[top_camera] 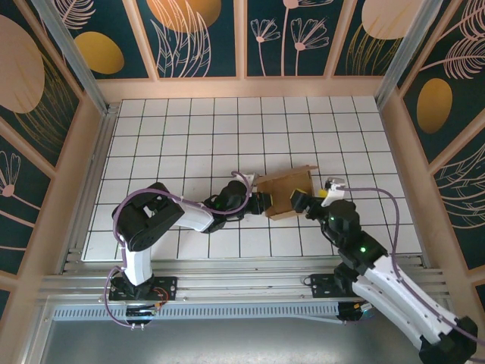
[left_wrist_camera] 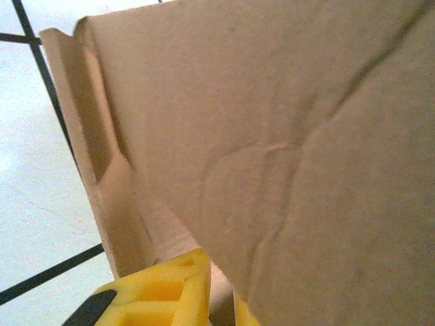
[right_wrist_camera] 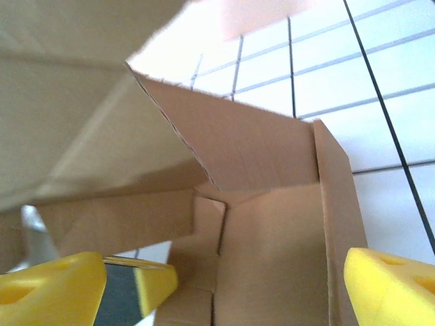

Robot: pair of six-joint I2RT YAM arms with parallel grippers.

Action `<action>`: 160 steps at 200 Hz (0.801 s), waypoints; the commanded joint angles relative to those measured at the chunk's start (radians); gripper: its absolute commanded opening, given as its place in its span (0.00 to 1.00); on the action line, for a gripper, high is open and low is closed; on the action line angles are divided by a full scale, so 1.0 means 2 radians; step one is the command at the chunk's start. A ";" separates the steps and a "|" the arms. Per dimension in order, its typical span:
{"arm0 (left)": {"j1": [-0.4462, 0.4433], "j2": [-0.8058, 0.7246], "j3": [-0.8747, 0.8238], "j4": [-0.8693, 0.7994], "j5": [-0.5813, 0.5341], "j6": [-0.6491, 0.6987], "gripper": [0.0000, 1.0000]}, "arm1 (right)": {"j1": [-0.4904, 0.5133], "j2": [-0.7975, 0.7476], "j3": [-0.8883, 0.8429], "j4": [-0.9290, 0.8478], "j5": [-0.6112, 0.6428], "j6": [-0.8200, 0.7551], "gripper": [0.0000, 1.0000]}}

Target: Fold the paper box

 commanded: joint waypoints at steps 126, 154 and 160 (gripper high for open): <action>-0.005 -0.103 0.048 -0.165 0.015 0.045 0.24 | -0.035 0.110 0.264 -0.199 -0.002 0.074 0.92; -0.005 -0.144 0.035 -0.186 -0.009 0.033 0.28 | -0.110 0.136 0.317 -0.241 -0.047 0.039 0.93; -0.004 -0.154 0.031 -0.194 -0.020 0.030 0.29 | -0.125 0.145 0.328 -0.248 -0.063 0.028 0.93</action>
